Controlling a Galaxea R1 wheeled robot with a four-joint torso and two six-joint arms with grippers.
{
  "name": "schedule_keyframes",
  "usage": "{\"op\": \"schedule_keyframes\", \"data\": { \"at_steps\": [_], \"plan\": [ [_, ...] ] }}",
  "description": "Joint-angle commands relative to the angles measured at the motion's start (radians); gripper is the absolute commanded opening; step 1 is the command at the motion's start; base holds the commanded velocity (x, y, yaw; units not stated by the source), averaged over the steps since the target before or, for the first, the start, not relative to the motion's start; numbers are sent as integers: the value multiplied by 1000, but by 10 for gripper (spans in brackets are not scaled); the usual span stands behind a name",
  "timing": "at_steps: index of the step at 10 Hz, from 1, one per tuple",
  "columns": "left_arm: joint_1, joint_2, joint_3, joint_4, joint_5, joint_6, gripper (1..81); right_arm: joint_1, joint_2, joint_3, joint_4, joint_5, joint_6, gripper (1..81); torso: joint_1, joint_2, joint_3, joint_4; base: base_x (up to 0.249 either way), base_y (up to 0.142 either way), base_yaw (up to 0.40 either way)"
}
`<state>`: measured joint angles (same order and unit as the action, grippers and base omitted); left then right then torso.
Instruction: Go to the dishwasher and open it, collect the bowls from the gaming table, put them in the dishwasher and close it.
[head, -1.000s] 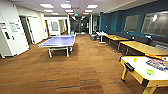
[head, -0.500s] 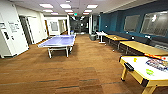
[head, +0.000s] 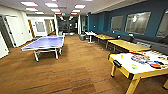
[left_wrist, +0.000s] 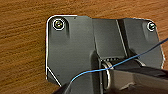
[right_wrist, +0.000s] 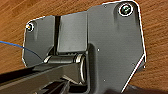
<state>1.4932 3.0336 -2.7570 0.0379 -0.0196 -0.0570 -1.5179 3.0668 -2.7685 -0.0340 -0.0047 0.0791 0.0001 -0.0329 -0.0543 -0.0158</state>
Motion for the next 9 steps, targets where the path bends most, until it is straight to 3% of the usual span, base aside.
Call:
{"op": "schedule_keyframes", "data": {
  "at_steps": [1,9],
  "plan": [
    [-46,1,0,13,55,0,811,54,3,3,-1,-54,1,811,0,0,0,0,0,0,-399],
    [-43,-2,0,14,53,0,811,43,3,14,8,-37,4,811,0,0,0,0,0,0,-399]
  ]
}}
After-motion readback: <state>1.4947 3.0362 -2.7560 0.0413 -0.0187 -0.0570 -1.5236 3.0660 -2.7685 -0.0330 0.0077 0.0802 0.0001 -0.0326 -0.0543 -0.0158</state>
